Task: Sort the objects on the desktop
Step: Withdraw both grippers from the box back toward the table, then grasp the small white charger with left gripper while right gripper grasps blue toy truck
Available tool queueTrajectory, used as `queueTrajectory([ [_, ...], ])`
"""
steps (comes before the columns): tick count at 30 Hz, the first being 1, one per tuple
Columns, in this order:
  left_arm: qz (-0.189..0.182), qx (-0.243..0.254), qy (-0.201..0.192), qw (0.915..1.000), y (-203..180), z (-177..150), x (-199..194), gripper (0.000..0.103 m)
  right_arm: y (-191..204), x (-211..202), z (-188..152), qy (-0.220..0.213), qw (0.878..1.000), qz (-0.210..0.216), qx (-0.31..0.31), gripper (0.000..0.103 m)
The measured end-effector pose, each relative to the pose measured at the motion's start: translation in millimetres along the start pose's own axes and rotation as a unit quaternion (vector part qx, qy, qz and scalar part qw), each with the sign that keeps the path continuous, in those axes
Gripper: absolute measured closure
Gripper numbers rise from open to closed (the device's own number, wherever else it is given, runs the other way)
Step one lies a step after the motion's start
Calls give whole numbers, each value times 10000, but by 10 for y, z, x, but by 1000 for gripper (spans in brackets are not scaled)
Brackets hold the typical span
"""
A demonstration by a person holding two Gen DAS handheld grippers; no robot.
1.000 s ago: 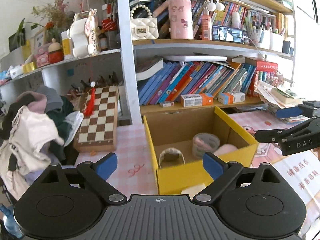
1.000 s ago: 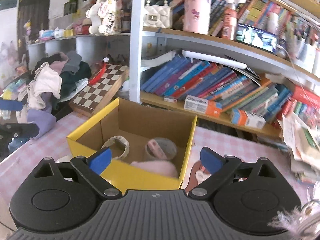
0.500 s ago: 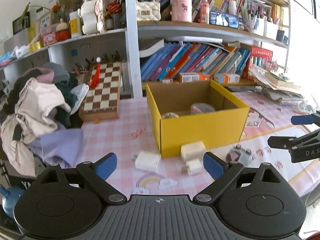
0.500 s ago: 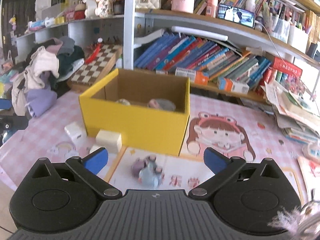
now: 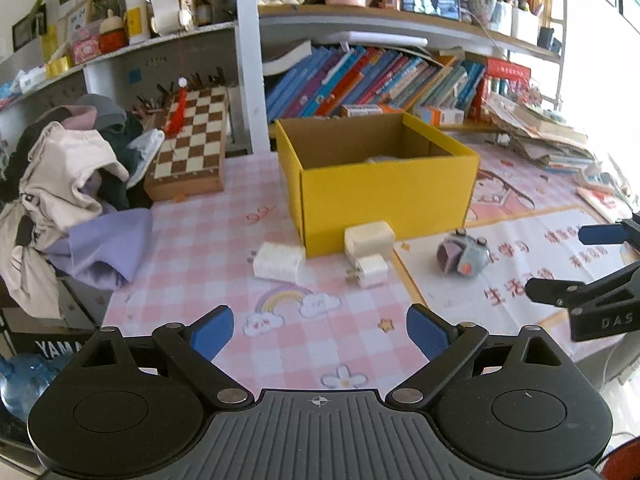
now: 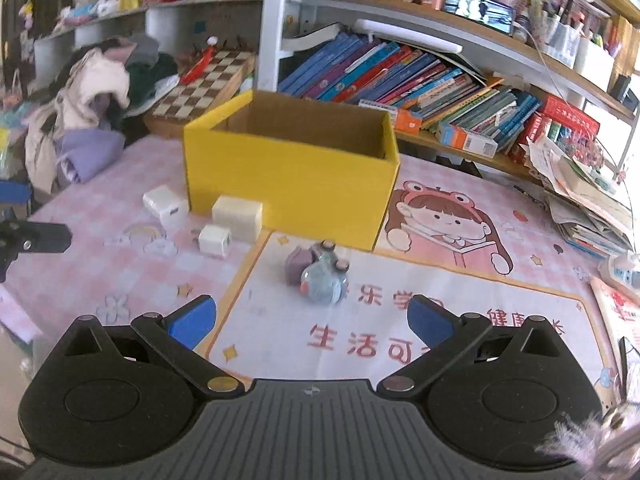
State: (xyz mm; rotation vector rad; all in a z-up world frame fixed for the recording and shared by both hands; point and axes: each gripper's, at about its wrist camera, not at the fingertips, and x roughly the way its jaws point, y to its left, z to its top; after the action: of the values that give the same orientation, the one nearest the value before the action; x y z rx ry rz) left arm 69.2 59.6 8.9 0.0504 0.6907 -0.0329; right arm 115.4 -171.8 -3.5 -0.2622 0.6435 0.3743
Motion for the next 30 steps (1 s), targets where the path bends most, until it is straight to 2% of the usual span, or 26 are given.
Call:
queueTrajectory([
  [8, -77, 128, 177, 9997, -128, -128, 72, 8, 150, 39, -148, 139, 9998, 63, -84, 0],
  [16, -192, 245, 402, 9987, -273, -235, 176, 8, 249, 137, -276, 470, 9985, 270, -37, 0],
  [22, -265, 358, 445, 9980, -345, -237, 224, 8, 275, 153, -272, 489, 9982, 298, -175, 0],
  [30, -194, 247, 509, 9982, -318, -219, 287, 8, 190, 179, -241, 482, 9986, 222, -43, 0],
])
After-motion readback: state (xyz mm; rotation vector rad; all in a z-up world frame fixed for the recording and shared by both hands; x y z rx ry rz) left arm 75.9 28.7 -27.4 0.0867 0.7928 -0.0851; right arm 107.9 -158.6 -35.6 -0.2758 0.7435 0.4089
